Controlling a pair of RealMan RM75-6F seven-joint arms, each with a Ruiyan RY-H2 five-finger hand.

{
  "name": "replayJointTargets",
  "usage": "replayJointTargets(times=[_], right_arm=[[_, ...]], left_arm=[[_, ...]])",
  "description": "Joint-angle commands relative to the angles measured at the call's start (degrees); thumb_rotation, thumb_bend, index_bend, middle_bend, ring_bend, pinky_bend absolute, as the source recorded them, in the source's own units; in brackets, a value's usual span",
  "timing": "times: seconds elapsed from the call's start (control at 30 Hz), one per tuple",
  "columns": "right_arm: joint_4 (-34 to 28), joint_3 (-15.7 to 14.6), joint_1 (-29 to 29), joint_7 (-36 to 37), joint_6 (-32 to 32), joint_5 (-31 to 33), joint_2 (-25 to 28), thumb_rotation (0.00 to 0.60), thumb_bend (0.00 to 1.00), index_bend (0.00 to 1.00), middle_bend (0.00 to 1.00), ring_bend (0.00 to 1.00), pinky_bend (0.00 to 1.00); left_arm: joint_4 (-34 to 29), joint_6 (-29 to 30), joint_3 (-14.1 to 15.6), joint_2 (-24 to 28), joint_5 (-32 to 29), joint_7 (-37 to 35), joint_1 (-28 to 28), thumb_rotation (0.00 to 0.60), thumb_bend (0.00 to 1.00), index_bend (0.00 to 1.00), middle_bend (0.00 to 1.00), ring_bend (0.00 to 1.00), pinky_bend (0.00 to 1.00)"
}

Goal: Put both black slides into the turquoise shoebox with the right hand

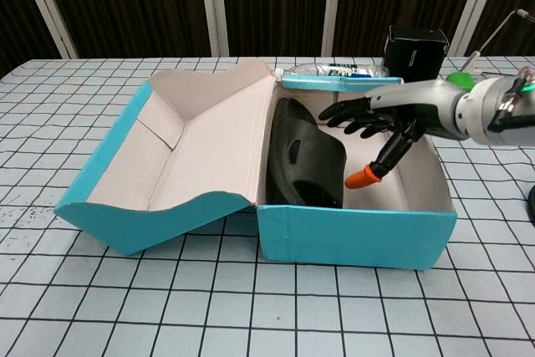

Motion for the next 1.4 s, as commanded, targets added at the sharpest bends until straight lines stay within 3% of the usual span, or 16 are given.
replayJointTargets(times=[0.03, 0.37, 0.6, 0.83, 1.17, 1.4], right_arm=[[-3.57, 1.24, -0.37, 0.82, 0.79, 0.86, 4.10, 0.600, 0.24, 0.00, 0.00, 0.00, 0.00], [-10.16, 3.80, -5.67, 8.18, -1.54, -0.80, 20.07, 0.600, 0.24, 0.00, 0.00, 0.00, 0.00], [-7.90, -0.84, -9.35, 5.33, -2.54, -3.81, 28.64, 0.600, 0.24, 0.00, 0.00, 0.00, 0.00], [-6.29, -5.44, -14.03, 4.58, -0.51, -6.96, 28.92, 0.600, 0.24, 0.00, 0.00, 0.00, 0.00], [-1.25, -8.15, -19.93, 8.10, 2.12, -16.22, 24.61, 0.600, 0.24, 0.00, 0.00, 0.00, 0.00], [2.22, -10.36, -20.32, 6.16, 0.59, -17.41, 21.44, 0.600, 0.24, 0.00, 0.00, 0.00, 0.00]], left_arm=[[-0.04, 0.09, 0.00, 0.02, 0.00, 0.02, 0.05, 0.600, 0.20, 0.10, 0.00, 0.00, 0.08], [-0.23, 0.61, -0.24, 0.09, -0.47, 0.43, 0.35, 0.600, 0.20, 0.10, 0.00, 0.00, 0.08], [-0.19, 0.64, -0.49, -0.37, -1.00, 1.85, 0.23, 0.600, 0.20, 0.10, 0.00, 0.00, 0.08], [0.66, 0.90, -1.30, -1.26, -1.97, 3.15, -0.07, 0.600, 0.20, 0.10, 0.00, 0.00, 0.08], [3.33, 1.75, -1.86, -2.97, -1.26, 2.71, -0.60, 0.600, 0.20, 0.10, 0.00, 0.00, 0.08], [3.74, 1.61, -2.25, -3.17, -2.06, 2.92, -0.63, 0.600, 0.20, 0.10, 0.00, 0.00, 0.08]])
